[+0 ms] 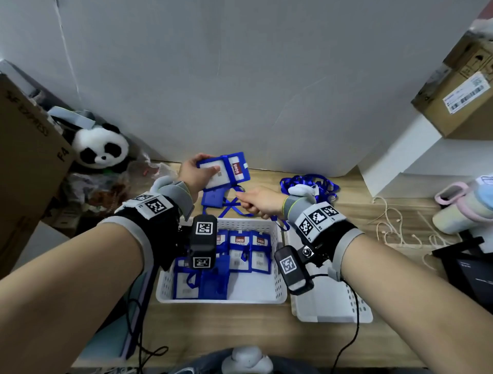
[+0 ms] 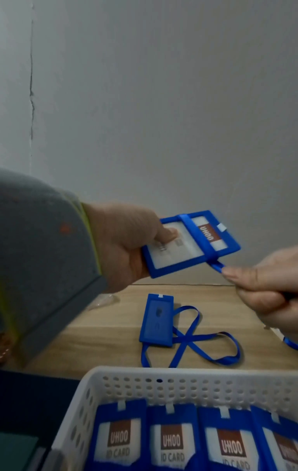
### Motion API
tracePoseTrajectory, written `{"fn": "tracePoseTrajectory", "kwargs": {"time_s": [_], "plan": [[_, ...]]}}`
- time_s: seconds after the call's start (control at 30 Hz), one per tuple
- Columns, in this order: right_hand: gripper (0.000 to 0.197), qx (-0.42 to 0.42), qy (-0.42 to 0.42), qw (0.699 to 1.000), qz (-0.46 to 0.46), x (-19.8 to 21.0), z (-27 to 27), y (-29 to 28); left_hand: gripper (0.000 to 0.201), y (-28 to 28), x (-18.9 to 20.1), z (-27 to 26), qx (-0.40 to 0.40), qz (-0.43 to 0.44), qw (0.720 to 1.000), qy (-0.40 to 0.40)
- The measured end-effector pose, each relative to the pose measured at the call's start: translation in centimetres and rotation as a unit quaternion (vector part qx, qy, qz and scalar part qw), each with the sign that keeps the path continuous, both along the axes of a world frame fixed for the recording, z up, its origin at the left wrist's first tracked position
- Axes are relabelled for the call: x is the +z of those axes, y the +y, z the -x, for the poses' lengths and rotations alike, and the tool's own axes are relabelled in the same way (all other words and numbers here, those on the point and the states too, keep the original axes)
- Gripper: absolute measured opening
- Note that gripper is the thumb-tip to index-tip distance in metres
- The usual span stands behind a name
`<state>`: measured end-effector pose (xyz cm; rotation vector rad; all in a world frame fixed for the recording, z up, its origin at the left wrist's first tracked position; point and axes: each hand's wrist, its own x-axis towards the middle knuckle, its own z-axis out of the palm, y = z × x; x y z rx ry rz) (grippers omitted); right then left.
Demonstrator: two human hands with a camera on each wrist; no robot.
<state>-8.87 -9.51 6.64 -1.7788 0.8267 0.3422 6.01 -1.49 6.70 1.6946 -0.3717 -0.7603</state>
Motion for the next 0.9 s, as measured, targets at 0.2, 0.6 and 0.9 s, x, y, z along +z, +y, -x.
{"fn": "tracePoseTrajectory", "kwargs": {"time_s": [0.2,0.6,0.9], "plan": [[0.042,-0.016,-0.070,0.990,0.119,2.5,-1.0,-2.6,0.020,1.6,0.5,0.5,-0.203,-0.146,0.955,-0.158],[0.025,-0.145,-0.142,0.979,-0.022,-1.6,-0.1,-2.3,0.024,2.4,0.9,0.5,-0.261,0.010,0.956,0.136],[0.033,-0.049,-0.099,0.993,0.045,-1.5,0.8,0.0,0.022,1.0,-1.5,0.1,-0.040,-0.054,0.998,-0.006]]}}
